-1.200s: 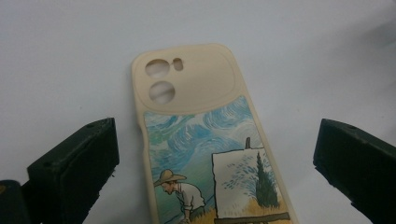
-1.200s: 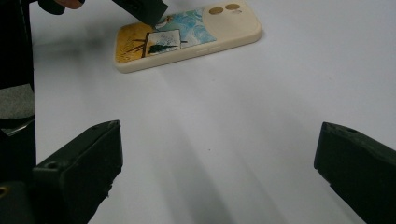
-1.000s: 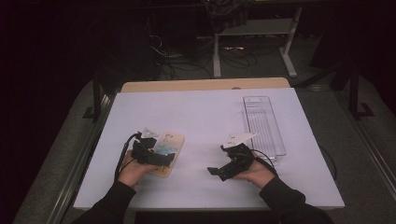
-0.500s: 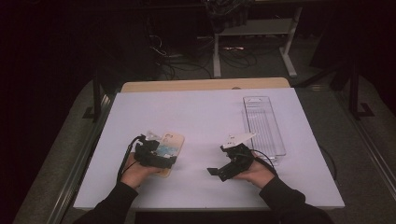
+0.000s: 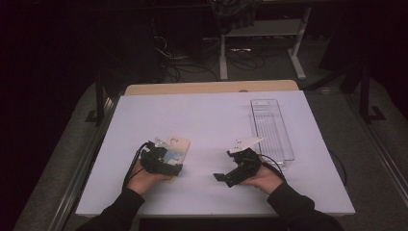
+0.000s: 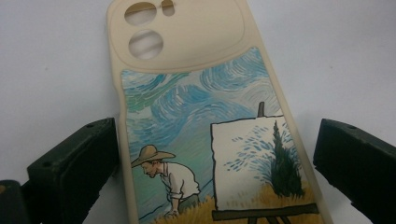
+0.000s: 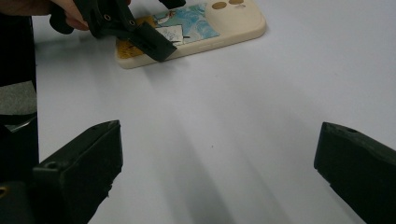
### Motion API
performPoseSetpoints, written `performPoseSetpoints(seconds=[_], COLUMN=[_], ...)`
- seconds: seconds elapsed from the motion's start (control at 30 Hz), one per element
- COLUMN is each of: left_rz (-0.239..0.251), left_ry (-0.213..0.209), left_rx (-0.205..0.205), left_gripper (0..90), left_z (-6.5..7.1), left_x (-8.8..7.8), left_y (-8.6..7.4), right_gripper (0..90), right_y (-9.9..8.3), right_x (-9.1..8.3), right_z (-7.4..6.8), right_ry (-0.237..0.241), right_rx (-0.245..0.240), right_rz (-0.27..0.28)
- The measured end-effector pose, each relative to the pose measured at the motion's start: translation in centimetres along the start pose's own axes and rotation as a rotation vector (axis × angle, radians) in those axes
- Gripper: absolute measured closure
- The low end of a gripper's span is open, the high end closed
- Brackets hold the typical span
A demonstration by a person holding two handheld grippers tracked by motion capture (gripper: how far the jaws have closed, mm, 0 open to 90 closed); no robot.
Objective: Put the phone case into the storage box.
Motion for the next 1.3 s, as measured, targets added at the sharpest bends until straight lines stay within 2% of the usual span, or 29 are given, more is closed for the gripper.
performPoseSetpoints(seconds=[0.17, 0.23, 0.47, 0.57, 0.83, 1.03, 1.07, 1.17, 1.27, 1.3], left_rz=[-0.011, -0.021, -0.017, -0.027, -0.027, -0.014, -0.029, -0.034, -0.047, -0.037], left_ry=[0.007, 0.015, 0.031, 0.037, 0.036, 0.018, 0.016, 0.012, 0.008, 0.003], left_rx=[0.008, 0.027, 0.009, 0.014, 0.020, 0.015, 0.028, 0.024, 0.038, 0.028], left_gripper=[0.0, 0.0, 0.0, 0.0, 4.3, 9.2, 9.4, 10.0, 10.9, 11.0], left_z=[0.13, 0.06, 0.28, 0.24, 0.36, 0.62, 0.50, 0.57, 0.50, 0.59], left_x=[0.14, 0.12, 0.14, 0.09, -0.11, -0.15, -0.21, -0.20, -0.23, -0.14], left_y=[-0.17, -0.25, -0.33, -0.34, -0.28, -0.11, -0.14, -0.02, 0.10, 0.21], right_gripper=[0.7, 0.7, 0.7, 0.7, 0.7, 0.7, 0.7, 0.7, 0.7, 0.7], right_y=[0.00, 0.00, 0.00, 0.00, -0.01, 0.00, -0.01, -0.04, 0.00, 0.01], right_x=[0.00, 0.02, 0.02, 0.02, 0.03, 0.06, 0.07, 0.09, 0.03, 0.00], right_z=[0.00, 0.01, 0.03, 0.03, 0.02, 0.00, 0.00, 0.00, -0.01, 0.01], right_ry=[0.000, 0.001, 0.000, 0.001, 0.003, 0.003, 0.003, 0.002, 0.002, 0.002], right_rx=[0.002, 0.001, 0.001, 0.002, 0.004, 0.006, 0.006, 0.006, 0.012, 0.012], right_rz=[-0.001, 0.000, 0.000, -0.001, -0.004, -0.004, -0.004, -0.007, -0.005, -0.005])
Point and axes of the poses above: each handheld gripper's, and its own axes: x roughly forward along the jaws, y roughly out of its top, z roughly to its right, the point moved 5 cm from there along x, roughly forward along the jaws, and after that the axes turned 6 degrees about x, right-handed, at the moved point
